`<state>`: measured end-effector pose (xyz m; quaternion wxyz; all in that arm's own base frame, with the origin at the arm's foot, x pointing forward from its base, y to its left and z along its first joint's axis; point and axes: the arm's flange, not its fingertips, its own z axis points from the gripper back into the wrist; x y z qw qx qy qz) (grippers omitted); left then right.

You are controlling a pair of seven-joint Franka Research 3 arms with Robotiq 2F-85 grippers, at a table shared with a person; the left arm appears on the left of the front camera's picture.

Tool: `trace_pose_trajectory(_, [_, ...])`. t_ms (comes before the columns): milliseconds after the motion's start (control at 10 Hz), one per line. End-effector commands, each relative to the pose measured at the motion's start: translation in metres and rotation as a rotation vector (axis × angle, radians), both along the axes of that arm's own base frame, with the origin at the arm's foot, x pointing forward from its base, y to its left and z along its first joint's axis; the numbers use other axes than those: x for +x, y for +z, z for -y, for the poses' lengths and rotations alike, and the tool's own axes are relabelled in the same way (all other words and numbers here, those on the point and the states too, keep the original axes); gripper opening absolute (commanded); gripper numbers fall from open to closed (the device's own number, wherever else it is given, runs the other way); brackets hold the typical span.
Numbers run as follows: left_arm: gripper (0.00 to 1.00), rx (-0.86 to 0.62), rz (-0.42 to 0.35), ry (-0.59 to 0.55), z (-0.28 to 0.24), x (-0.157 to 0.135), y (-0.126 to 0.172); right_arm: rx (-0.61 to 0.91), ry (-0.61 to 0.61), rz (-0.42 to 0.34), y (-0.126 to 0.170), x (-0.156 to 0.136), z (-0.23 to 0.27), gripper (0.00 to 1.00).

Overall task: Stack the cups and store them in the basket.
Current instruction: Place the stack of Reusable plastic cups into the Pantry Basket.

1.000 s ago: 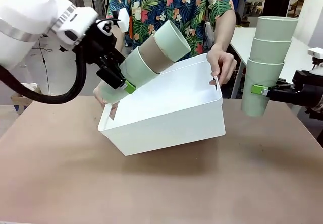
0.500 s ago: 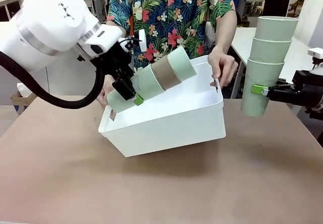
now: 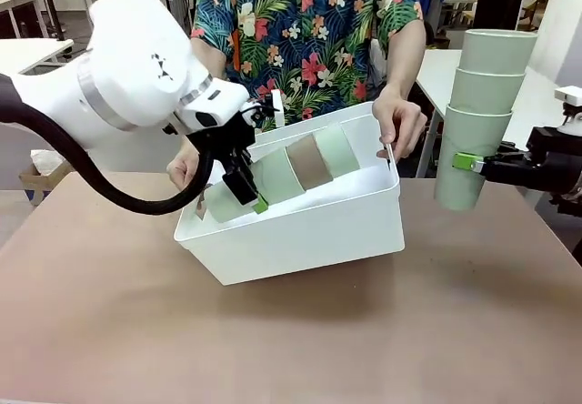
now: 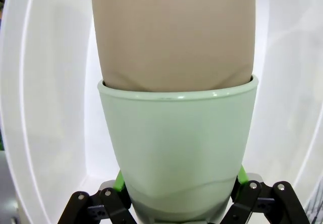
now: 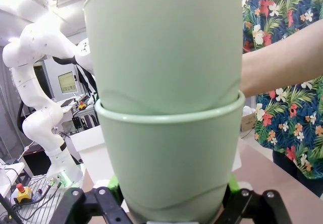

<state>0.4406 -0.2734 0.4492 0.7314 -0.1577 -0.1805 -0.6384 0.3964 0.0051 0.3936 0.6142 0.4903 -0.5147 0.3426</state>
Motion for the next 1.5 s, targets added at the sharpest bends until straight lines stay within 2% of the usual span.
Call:
trace_pose_trajectory(0, [0.85,0.033,0.004,0.023,0.011,0.006,-0.002,0.003,-0.002,0.011,0.005,0.0,0.0,0.86])
trace_pose_trajectory(700, [0.85,0.1,0.019,0.03,0.029,0.0,-0.039,0.003,-0.002,0.011,0.005,0.0,0.0,0.86])
trace_pose_trajectory(1200, [0.85,0.105,0.026,0.0,0.032,-0.005,-0.054,0.003,-0.002,0.011,0.005,0.0,0.0,0.86])
trace_pose_trajectory(1300, [1.0,0.103,0.038,-0.025,0.031,-0.005,-0.054,0.003,-0.002,0.011,0.005,0.0,0.0,0.86])
trace_pose_trajectory(1400, [1.0,0.084,0.046,-0.036,0.031,-0.005,-0.051,0.003,-0.002,0.011,0.005,0.0,0.0,0.86])
